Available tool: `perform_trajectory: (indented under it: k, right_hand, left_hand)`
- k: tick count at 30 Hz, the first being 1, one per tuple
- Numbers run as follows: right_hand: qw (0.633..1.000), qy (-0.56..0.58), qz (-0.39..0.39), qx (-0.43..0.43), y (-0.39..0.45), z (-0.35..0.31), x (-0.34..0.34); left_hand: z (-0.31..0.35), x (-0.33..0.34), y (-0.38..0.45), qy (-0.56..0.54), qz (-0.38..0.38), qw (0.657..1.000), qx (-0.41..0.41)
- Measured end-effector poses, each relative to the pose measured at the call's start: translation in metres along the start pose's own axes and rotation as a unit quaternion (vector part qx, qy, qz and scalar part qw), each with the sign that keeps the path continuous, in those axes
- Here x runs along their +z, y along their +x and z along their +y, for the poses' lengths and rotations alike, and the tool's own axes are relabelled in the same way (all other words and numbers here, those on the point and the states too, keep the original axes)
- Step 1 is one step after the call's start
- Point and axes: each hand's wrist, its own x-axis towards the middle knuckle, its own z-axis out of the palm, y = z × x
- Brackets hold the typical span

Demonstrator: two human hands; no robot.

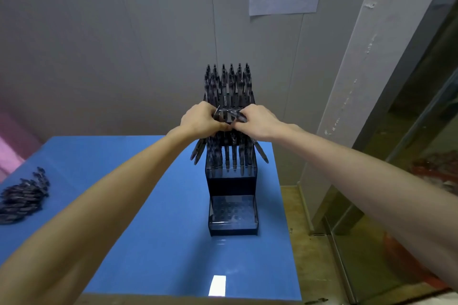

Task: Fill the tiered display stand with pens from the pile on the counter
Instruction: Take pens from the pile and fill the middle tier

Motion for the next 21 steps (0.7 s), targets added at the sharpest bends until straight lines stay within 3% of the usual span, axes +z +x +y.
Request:
perform_trajectory:
  k: [10,21]
  right_hand:
    - [0.992,-0.041,0.12,-0.026,-0.01,-0.003,-0.009]
    - [0.985,-0.022,0.167,-0.032,-0.009,-0.009,-0.017]
  left_hand:
    - [-0.003,0.003,-0.001,0.0,-0.002,1.0,0.005]
    - [-0.001,0.001,-0.001,0.069,-0.046,0.995,-0.051]
